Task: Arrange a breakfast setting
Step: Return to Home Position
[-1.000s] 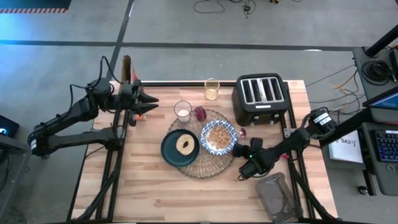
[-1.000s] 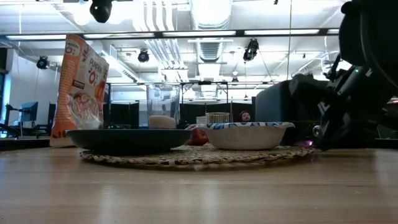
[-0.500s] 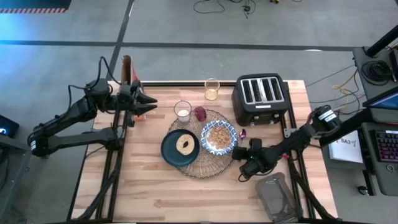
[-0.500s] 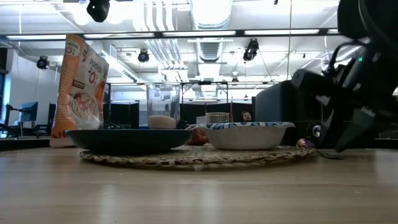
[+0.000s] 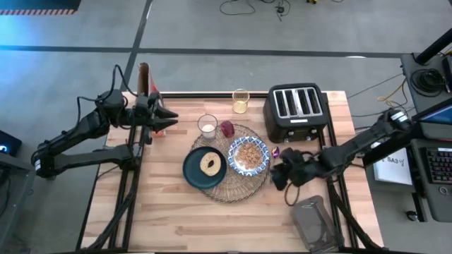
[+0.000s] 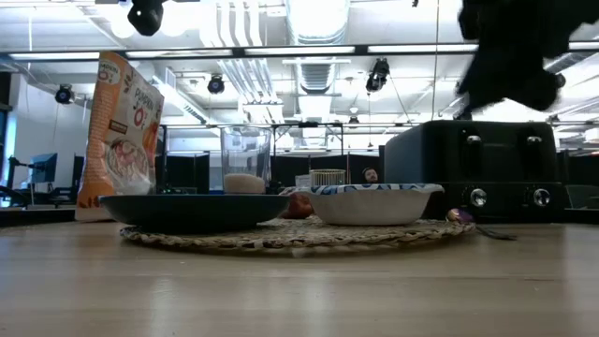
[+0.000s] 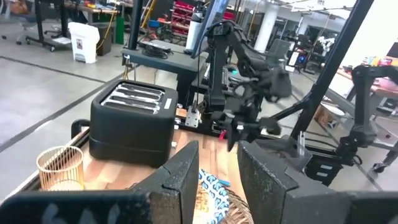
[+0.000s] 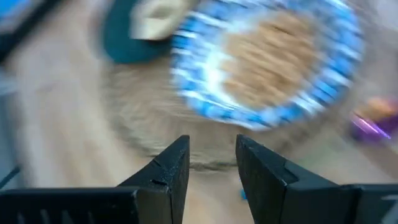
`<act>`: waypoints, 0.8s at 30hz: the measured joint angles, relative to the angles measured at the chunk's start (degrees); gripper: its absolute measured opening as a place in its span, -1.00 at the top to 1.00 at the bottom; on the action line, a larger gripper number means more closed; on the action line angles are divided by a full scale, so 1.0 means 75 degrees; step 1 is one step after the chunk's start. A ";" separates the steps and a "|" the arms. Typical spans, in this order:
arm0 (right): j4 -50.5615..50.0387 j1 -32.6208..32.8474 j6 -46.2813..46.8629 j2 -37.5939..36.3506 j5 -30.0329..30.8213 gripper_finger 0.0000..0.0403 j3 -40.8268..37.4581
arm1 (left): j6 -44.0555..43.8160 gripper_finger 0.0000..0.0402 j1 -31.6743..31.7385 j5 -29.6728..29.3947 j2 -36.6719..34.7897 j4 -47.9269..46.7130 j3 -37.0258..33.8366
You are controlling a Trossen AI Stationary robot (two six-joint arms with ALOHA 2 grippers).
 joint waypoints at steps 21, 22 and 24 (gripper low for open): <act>0.4500 -0.0775 -0.4758 -0.3412 -0.1697 0.44 -0.3728 | -0.0838 0.53 0.0003 -0.0482 0.0016 0.0025 0.0000; 0.4694 -0.0775 -0.4787 -0.3543 -0.1702 0.45 -0.3876 | -0.0838 0.53 0.0003 -0.0509 0.0016 0.0025 0.0000; 0.4991 -0.0772 -0.4810 -0.3769 -0.1709 0.45 -0.4130 | -0.0838 0.53 0.0003 -0.0654 0.0016 0.0028 0.0000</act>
